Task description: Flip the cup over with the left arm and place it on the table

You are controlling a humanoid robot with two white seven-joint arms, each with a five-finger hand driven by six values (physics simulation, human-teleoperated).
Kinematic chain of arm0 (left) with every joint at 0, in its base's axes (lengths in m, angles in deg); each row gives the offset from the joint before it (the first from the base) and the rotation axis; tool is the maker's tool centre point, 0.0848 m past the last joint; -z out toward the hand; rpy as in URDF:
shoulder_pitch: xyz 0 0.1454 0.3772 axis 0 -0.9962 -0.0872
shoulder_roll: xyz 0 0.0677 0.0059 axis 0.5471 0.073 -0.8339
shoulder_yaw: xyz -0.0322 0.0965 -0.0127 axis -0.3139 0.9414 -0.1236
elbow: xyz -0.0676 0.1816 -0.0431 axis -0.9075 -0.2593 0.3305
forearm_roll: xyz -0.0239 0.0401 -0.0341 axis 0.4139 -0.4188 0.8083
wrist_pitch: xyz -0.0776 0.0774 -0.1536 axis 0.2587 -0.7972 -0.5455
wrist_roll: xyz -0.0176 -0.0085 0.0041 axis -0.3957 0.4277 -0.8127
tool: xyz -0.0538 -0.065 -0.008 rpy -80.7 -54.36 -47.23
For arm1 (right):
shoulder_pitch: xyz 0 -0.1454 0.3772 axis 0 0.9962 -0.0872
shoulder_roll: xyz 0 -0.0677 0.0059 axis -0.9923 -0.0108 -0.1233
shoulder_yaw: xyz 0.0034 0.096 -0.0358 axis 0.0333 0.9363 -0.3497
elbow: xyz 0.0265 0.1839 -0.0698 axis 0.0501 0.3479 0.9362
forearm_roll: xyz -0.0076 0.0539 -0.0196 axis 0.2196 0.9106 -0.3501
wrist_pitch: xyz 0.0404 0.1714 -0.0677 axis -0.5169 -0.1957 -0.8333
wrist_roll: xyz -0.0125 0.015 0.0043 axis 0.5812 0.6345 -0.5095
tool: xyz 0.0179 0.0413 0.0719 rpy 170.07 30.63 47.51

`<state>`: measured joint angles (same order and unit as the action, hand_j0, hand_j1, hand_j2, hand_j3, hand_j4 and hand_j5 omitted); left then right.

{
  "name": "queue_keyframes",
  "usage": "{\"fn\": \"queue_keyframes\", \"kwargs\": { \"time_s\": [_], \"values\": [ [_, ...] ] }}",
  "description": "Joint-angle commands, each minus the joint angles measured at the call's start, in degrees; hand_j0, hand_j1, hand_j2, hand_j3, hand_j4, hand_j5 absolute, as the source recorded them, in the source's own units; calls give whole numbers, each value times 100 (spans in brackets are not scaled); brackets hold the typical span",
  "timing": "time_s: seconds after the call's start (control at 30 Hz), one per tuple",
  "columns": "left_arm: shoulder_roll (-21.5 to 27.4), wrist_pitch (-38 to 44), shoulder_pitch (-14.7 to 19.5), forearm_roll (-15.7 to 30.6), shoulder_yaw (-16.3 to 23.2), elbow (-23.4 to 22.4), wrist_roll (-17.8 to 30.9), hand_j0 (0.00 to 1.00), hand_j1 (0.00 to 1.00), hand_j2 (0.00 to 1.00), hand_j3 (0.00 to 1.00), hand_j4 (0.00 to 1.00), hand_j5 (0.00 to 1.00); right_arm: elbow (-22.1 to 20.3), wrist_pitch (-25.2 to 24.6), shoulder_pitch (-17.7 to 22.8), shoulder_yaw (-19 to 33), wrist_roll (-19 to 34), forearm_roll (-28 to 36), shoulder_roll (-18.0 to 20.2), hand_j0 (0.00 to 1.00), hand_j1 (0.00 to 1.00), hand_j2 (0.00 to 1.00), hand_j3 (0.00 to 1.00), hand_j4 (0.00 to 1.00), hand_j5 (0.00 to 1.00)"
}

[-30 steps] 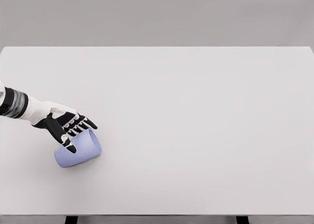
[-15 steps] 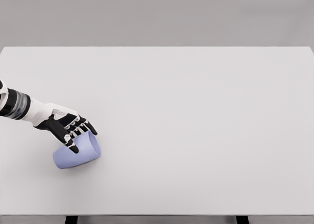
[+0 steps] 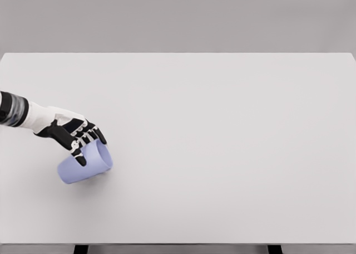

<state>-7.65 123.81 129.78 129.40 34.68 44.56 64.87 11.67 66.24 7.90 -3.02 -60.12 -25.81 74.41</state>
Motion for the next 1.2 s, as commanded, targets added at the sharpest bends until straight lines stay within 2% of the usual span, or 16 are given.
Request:
{"fn": "queue_keyframes", "kwargs": {
  "time_s": [0.0,0.27,0.37,0.43,0.8,0.97,1.17],
  "values": [
    [103,0,0,-36,-136,21,1,47,47,47,47,47,47,0,0,0,-3,1,0,0,100,100,100,100,100,100],
    [243,0,61,-54,-206,12,1,46,46,46,46,46,46,0,0,-9,6,1,9,0,100,100,100,100,100,100],
    [331,0,-26,-71,-522,12,1,45,45,45,45,45,45,0,0,0,-3,1,0,0,100,100,100,100,100,100],
    [340,0,-26,-98,-566,12,1,45,45,45,45,45,45,0,0,-9,-3,1,0,0,100,100,100,100,100,100],
    [490,0,-26,-133,-646,-23,1,45,45,45,45,45,45,0,0,0,-3,1,0,0,100,100,100,100,100,100],
    [490,-871,-35,-142,-654,-120,1,45,45,45,45,45,45,0,0,0,-3,1,0,0,100,100,100,100,100,100],
    [463,-1408,-53,-291,-804,-208,1,45,45,45,45,45,45,0,0,-9,6,1,0,0,100,100,100,100,100,100]
  ]
}}
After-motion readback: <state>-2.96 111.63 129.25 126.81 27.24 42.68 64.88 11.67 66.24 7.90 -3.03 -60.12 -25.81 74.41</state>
